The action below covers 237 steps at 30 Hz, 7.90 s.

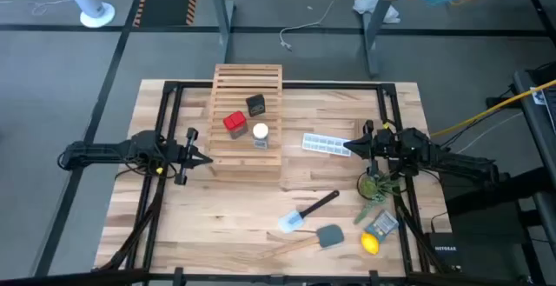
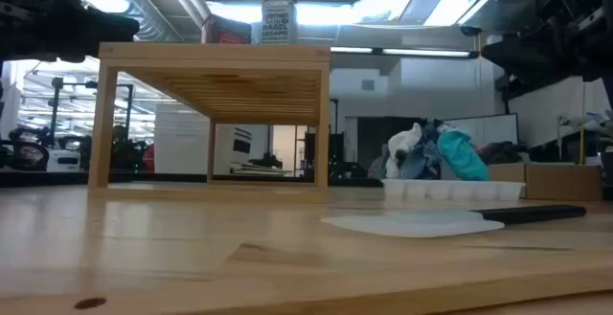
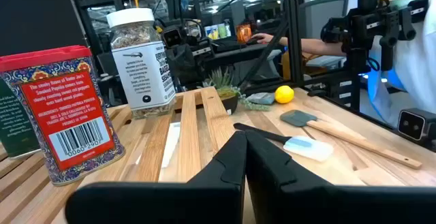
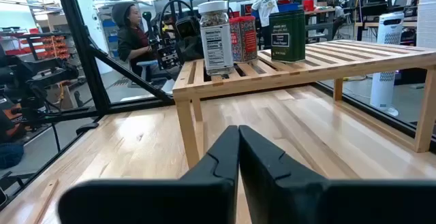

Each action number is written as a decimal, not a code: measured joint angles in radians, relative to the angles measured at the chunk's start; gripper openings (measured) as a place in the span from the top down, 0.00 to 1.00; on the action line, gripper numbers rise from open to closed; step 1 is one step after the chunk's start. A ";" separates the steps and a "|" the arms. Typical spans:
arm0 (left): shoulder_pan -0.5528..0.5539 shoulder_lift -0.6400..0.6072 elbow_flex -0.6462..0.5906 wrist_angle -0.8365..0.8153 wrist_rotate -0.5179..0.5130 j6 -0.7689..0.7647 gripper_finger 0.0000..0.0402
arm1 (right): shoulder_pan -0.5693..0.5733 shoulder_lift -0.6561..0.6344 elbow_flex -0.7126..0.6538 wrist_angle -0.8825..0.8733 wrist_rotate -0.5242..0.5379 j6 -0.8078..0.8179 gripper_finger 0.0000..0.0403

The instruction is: Shelf spices

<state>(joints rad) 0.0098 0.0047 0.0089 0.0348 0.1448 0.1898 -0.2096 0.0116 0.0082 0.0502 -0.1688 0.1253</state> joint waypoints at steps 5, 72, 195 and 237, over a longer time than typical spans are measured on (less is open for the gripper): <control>0.000 0.000 0.000 0.000 0.000 0.000 1.00 | 0.000 0.000 0.000 0.000 0.000 0.000 0.96; -0.003 0.000 0.000 0.003 0.001 0.003 1.00 | 0.000 0.000 0.000 0.000 0.001 0.000 0.96; -0.029 1.012 0.530 0.035 -0.600 -0.418 0.43 | 0.000 0.000 0.000 -0.012 0.027 0.000 0.96; 0.061 1.022 0.530 0.182 -0.621 -0.309 0.59 | 0.000 0.000 0.000 -0.014 0.026 0.000 0.96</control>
<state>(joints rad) 0.0711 1.0263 0.5388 0.2172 -0.4763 -0.1195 -0.2100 0.0116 0.0078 0.0357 -0.1425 0.1257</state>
